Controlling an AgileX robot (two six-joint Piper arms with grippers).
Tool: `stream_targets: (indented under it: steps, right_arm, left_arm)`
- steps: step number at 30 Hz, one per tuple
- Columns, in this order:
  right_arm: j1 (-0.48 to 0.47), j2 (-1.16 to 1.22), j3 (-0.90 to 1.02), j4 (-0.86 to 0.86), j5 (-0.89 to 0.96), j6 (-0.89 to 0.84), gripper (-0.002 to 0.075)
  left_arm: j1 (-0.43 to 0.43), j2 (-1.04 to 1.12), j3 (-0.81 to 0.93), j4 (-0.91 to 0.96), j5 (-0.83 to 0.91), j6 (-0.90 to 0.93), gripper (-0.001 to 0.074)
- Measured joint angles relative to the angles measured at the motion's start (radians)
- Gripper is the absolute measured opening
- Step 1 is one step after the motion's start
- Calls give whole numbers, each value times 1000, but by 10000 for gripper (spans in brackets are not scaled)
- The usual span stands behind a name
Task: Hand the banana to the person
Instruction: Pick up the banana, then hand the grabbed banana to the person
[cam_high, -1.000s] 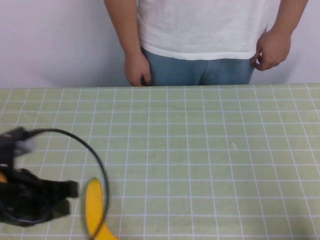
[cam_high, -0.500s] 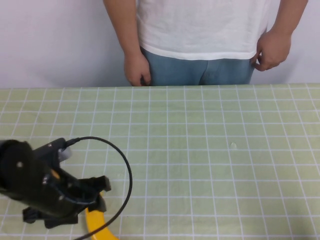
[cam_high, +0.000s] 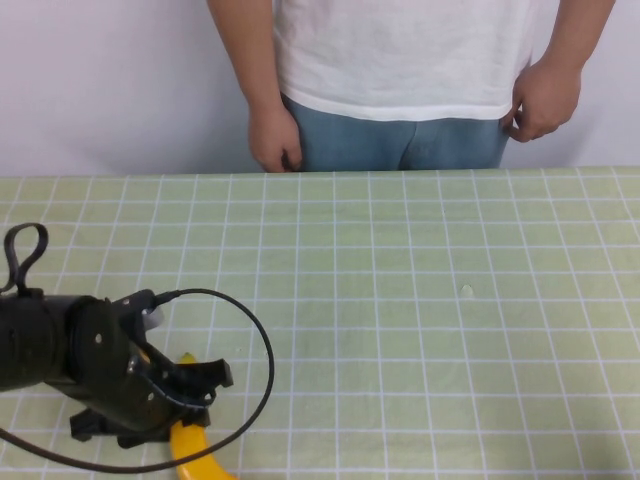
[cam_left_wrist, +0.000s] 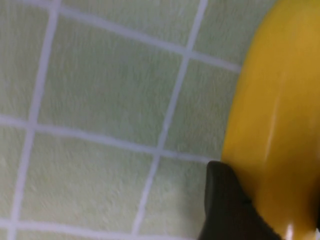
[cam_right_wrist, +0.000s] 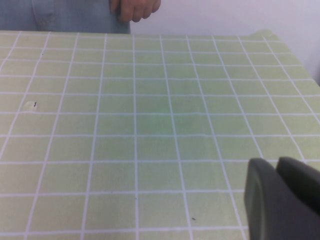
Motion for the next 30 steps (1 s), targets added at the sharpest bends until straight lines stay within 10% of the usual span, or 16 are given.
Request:
stream_targets:
  steps: [16,30]
  right_arm:
    - [0,0,0,0,0,0,-7]
    - [0,0,0,0,0,0,-7]
  left_arm:
    - [-5,-88,-419,68,412,714,288]
    - [-235,-56,-997,458,536,717,288]
